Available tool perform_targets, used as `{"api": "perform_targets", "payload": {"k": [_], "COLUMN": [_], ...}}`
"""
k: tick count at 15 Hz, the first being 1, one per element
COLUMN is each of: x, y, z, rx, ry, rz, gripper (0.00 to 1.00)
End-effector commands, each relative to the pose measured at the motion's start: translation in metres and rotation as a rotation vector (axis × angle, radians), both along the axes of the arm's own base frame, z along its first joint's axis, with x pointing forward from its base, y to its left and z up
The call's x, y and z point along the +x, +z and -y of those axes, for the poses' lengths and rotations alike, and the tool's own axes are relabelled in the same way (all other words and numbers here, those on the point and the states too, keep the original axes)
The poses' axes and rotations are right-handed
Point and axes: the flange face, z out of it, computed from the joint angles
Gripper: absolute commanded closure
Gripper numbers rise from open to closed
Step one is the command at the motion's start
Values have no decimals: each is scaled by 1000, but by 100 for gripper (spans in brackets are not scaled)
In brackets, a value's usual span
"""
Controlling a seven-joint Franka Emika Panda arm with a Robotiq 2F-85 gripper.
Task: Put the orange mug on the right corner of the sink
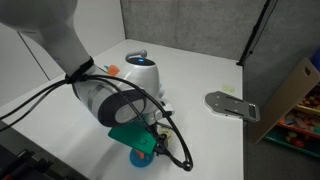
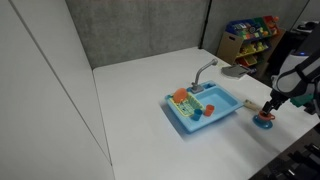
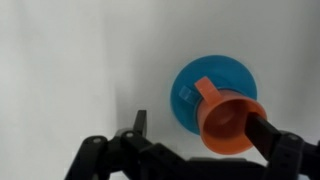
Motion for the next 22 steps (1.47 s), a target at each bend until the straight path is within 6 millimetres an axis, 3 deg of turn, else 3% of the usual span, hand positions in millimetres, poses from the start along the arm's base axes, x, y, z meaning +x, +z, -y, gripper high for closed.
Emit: {"api": "perform_targets", "payload": {"k": [1,2,3,5,8,11,13,16,22], "x": [7,8,9,10,11,13,13,13,3], "y": [-2,-2,-2,-2,-1,-2,-4,-5,12], "z": [8,8,8,8,8,6,4,3,3], "rx": [0,-1,-2,-4,-5,-4,-3,0,18], "ry": [21,20,19,18,18,20,22,25,13], "rz": [10,13,14,19,25,28,28,23,24], "gripper": [0,5,27,31,57,72,94,99,96]}}
